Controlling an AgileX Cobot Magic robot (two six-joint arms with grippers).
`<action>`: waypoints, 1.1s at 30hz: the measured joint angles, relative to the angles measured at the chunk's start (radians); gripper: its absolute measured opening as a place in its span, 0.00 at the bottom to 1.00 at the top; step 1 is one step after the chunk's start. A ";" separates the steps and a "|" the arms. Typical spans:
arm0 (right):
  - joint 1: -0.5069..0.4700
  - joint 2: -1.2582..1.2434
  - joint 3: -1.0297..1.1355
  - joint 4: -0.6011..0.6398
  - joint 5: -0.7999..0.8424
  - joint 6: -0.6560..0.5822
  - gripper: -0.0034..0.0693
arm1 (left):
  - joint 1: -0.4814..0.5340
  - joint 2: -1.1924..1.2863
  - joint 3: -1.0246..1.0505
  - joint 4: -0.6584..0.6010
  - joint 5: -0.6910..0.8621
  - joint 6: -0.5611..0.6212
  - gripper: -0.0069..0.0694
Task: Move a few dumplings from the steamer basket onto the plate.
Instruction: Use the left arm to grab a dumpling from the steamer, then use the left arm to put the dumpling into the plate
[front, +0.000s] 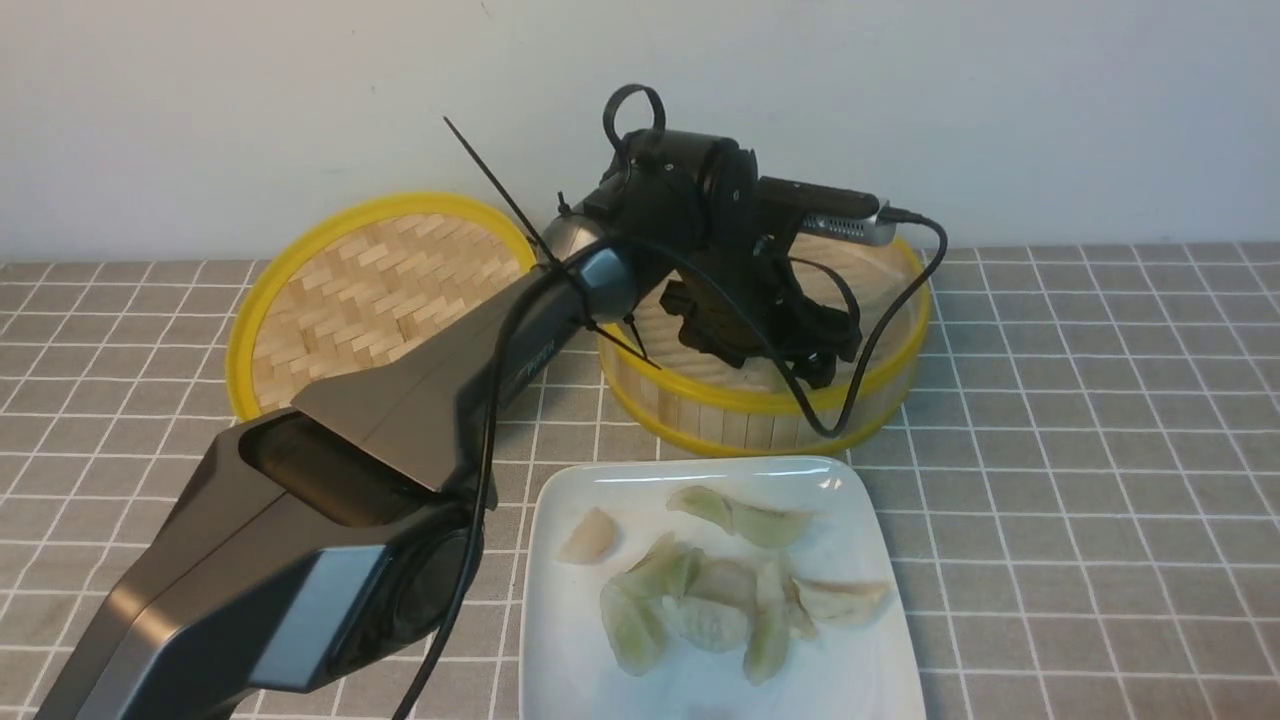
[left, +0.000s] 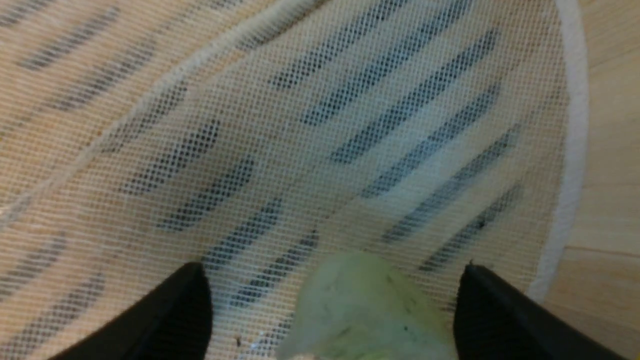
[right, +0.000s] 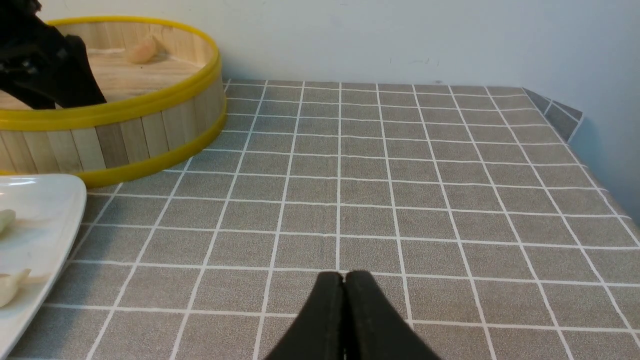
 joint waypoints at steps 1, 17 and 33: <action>0.000 0.000 0.000 0.000 0.000 0.000 0.03 | 0.000 0.000 0.000 0.000 0.000 0.000 0.84; 0.000 0.000 0.000 0.000 -0.001 0.000 0.03 | 0.000 0.012 -0.359 0.015 0.193 0.010 0.47; 0.000 0.000 0.000 0.005 -0.001 0.000 0.03 | -0.027 -0.306 -0.061 -0.160 0.199 0.037 0.47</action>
